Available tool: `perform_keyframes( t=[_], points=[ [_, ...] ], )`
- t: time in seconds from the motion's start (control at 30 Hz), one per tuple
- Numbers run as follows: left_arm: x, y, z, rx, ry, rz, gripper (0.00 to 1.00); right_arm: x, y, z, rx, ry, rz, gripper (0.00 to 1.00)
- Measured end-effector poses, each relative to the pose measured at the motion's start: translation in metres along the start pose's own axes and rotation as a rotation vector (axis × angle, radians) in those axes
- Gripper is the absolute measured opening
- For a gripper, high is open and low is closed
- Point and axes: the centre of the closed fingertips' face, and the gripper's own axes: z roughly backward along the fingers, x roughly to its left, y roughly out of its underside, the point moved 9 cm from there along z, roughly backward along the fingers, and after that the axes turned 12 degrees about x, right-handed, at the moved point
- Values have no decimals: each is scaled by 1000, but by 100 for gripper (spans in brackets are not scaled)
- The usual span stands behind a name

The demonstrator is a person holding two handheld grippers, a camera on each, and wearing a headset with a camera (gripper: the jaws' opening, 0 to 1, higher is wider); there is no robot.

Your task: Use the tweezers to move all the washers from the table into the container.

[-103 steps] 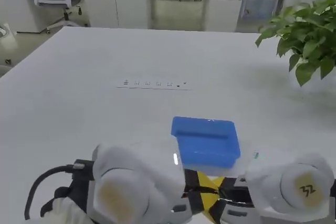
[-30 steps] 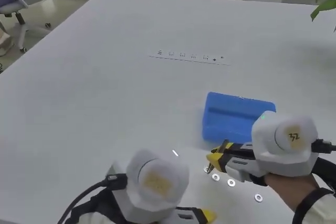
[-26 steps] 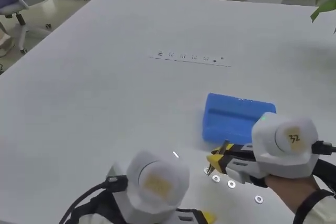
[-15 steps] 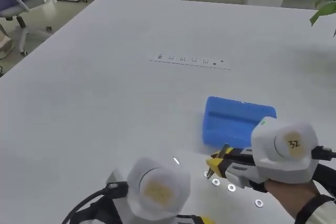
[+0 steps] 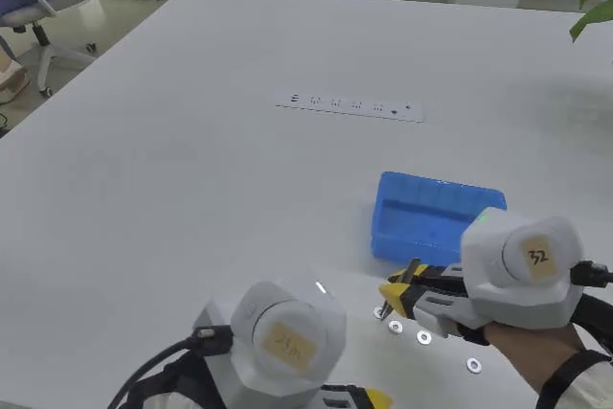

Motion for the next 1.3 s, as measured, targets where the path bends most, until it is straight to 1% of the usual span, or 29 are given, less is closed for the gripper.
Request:
perform_keyframes(
  t=[0.07,0.13,0.23,0.27,0.3,0.33,0.4,0.47,0.53,0.67,0.8,0.9,1.0,1.07,1.17,1.2,1.3],
  points=[
    [0,0,0,3,0,-3,60,0,-1,-1,-4,1,-1,5],
    [0,0,0,2,-2,-6,60,0,-1,-1,2,15,8,5],
    [-1,0,0,-2,1,-3,60,0,-2,0,9,10,-2,4],
    [-1,-1,0,-4,1,-3,60,1,-2,0,13,18,4,3],
    [-1,-1,0,-6,2,-4,60,1,-5,4,-3,33,13,3],
    [-1,-1,1,-8,2,-4,60,0,-9,7,-26,26,3,3],
    [-1,-1,2,-13,1,-1,60,0,-19,16,-71,-1,-52,3],
    [-1,-1,2,-15,2,3,60,-2,-28,26,-94,19,-35,3],
    [-1,-1,3,-14,0,0,60,-4,-37,34,-110,27,-21,3],
    [-3,-2,3,-19,2,-4,60,-9,-51,46,-129,48,3,3],
    [-3,-4,5,-20,-1,-11,60,-15,-60,54,-139,64,17,3],
    [-3,-4,6,-25,1,-6,60,-23,-64,57,-145,89,22,3],
    [-3,-4,6,-22,1,-9,60,-32,-66,55,-153,91,1,3],
    [-3,-4,5,-21,1,-8,60,-37,-67,52,-151,109,3,3],
    [-3,-4,4,-22,4,-6,60,-48,-66,47,-135,147,18,3],
    [-3,-5,4,-22,6,-9,60,-52,-66,47,-134,149,14,3],
    [0,-8,3,-17,5,-24,59,-66,-64,43,-134,142,-30,3]
  ],
)
